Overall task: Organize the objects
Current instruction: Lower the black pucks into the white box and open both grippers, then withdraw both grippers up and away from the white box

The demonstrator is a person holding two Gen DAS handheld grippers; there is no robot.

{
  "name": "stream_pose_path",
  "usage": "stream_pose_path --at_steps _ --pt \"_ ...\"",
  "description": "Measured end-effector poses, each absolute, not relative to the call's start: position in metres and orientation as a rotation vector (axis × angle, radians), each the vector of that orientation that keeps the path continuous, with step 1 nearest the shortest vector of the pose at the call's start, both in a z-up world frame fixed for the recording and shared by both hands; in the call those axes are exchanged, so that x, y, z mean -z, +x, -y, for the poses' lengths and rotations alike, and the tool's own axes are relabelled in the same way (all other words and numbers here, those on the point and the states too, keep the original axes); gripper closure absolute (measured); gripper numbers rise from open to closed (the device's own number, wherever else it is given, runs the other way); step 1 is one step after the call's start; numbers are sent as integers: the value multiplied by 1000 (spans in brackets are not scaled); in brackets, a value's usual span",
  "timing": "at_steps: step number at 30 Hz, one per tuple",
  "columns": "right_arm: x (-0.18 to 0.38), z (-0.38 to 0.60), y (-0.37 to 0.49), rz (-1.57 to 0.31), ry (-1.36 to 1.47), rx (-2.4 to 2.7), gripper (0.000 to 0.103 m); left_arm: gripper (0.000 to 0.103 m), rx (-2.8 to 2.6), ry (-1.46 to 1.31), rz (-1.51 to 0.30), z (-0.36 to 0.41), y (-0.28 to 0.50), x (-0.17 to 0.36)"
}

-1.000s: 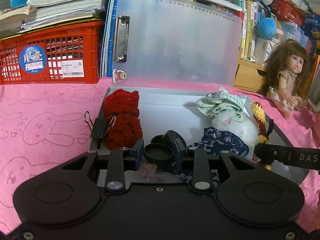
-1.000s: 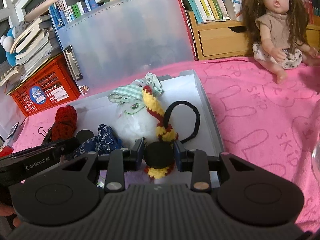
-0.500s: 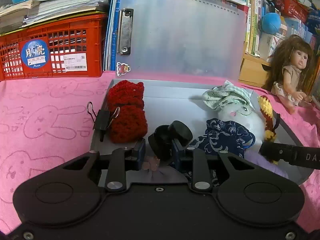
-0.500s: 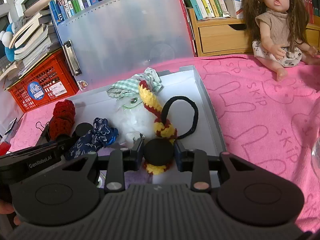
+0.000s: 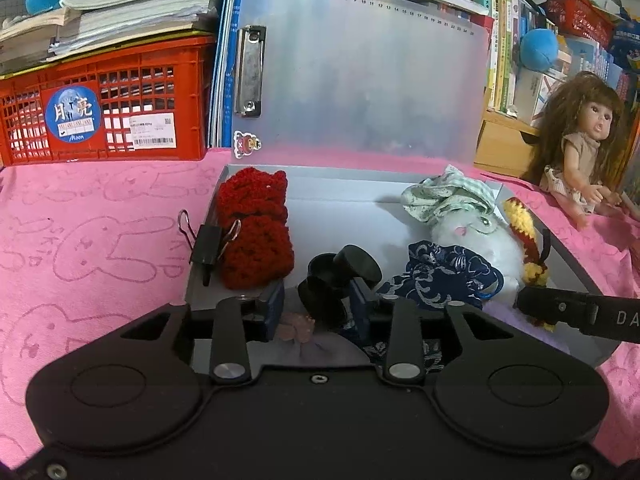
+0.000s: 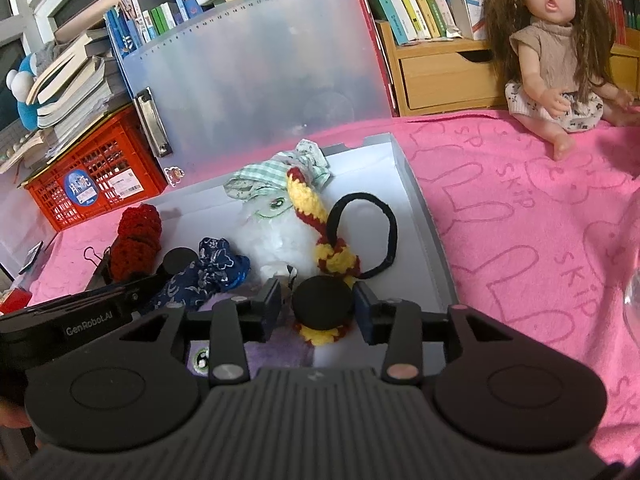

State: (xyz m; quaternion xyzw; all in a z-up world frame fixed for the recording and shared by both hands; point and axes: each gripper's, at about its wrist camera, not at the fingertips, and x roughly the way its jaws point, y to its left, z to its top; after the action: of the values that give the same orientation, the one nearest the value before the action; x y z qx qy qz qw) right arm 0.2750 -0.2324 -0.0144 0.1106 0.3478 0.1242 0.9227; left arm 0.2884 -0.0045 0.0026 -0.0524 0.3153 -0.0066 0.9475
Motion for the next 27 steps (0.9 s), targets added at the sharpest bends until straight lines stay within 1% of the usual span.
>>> stream_pose_path --at_steps 8,11,13,14,16,17,18,27 --pt "2 230 265 -680 214 -266 43 59 14 -110 -636 3 282 -10" --pt "-2 227 261 -664 199 -270 42 53 16 -111 -627 4 277 -15" --pt "-4 225 257 -655 183 -269 41 45 19 -107 -614 4 273 -19" --pt "-6 224 255 -650 176 -268 39 43 21 -104 -608 5 271 -21" --pt "-8 223 251 -645 168 -269 37 32 23 -99 -598 6 267 -25" --pt "-9 223 250 -641 162 -268 35 29 23 -95 -592 6 265 -28" --pt "-11 222 248 -636 156 -265 34 24 25 -91 -582 6 262 -30" --pt "-27 226 232 -589 154 -243 21 8 47 -80 -531 6 238 -52"
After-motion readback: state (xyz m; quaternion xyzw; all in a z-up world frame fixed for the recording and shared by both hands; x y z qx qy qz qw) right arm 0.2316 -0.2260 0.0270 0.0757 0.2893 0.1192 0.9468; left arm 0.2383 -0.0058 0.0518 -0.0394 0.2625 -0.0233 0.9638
